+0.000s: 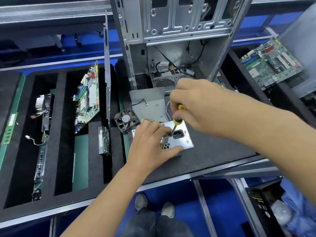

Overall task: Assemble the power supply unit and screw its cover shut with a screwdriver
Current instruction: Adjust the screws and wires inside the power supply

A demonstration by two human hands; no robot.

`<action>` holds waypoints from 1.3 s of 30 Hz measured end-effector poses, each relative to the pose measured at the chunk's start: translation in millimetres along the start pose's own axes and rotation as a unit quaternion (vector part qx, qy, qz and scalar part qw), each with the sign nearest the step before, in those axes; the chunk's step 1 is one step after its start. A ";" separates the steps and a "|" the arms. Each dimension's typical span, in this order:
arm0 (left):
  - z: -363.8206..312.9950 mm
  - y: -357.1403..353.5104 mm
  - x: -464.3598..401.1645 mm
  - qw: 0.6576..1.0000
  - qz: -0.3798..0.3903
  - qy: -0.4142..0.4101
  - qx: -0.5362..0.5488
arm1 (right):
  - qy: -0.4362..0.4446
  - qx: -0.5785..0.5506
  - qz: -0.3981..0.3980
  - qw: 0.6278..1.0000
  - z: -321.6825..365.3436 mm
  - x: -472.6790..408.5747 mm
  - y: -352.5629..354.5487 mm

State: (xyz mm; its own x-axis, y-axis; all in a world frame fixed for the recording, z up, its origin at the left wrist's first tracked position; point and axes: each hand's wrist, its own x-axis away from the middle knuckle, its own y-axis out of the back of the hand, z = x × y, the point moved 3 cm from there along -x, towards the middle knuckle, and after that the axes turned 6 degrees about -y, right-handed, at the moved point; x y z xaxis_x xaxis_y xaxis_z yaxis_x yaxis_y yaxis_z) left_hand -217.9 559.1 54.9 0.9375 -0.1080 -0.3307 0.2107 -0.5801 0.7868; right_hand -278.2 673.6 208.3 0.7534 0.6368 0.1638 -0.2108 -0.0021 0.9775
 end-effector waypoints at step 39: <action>0.5 -57.3 106.0 0.947 0.023 -0.105 -0.303 | -0.412 -0.282 -0.150 0.853 -113.9 42.3 -261.0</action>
State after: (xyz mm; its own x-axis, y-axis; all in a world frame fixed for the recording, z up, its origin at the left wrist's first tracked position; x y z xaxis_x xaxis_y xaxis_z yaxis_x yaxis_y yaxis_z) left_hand -130.7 580.4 -25.5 0.8872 -0.3176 -0.3346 0.3504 -0.0077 0.9366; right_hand -262.3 788.9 -55.0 0.9591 -0.2164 0.1824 -0.0220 0.5856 0.8103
